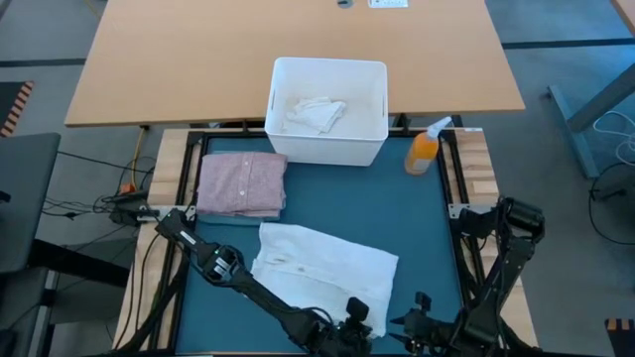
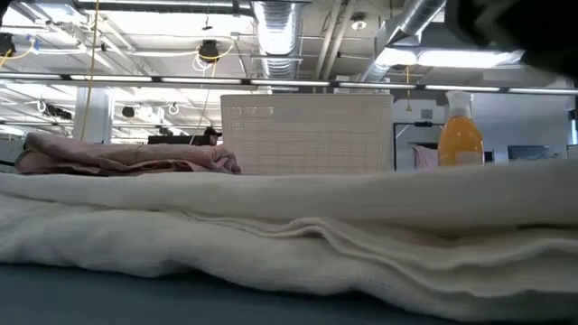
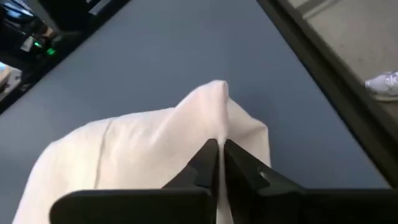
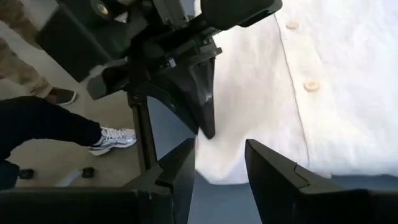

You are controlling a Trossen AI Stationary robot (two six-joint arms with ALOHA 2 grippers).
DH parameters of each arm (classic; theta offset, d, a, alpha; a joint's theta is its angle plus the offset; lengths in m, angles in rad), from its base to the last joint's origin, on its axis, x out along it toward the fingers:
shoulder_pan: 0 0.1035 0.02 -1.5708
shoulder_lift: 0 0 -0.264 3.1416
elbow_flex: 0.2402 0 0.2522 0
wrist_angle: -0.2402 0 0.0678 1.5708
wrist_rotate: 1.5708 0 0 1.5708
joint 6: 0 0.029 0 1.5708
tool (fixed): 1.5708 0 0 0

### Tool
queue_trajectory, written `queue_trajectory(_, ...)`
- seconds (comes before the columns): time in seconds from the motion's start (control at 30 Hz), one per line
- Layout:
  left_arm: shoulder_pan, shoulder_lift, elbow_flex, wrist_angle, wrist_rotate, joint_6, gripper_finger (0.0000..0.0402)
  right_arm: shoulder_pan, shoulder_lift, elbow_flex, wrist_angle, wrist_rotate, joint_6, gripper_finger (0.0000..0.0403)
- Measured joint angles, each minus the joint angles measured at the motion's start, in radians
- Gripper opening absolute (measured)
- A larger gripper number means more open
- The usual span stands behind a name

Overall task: Fold Laundry from Bin
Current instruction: Fold the white shirt

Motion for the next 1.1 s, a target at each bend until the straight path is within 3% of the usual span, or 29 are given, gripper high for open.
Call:
queue_trajectory(0.4, -0.087, -0.033, 0.083, 0.015, -0.153, -0.097, 0.0000, 0.018, 0.000, -0.001, 0.133, 0.081, -0.265, 0.0166)
queue_trajectory(0.53, -0.104, -0.031, 0.079, -0.029, -0.137, -0.203, 0.0000, 0.040, 0.000, -0.069, 0.202, 0.166, -0.307, 0.0166)
queue_trajectory(0.63, -0.110, -0.031, 0.079, -0.043, -0.127, -0.279, 0.0000, 0.061, 0.001, -0.146, 0.290, 0.172, -0.257, 0.0166)
queue_trajectory(0.77, -0.113, -0.026, 0.079, -0.029, -0.011, -0.362, 0.0000, 0.095, 0.001, -0.208, 0.426, 0.161, -0.231, 0.0166)
queue_trajectory(0.93, -0.103, -0.021, 0.014, 0.045, 0.156, -0.429, 0.0002, 0.128, 0.001, -0.211, 0.475, 0.113, -0.235, 0.0166)
queue_trajectory(1.1, -0.085, -0.019, -0.025, 0.157, 0.326, -0.415, 0.0040, 0.140, 0.001, -0.211, 0.466, 0.014, -0.319, 0.0166)
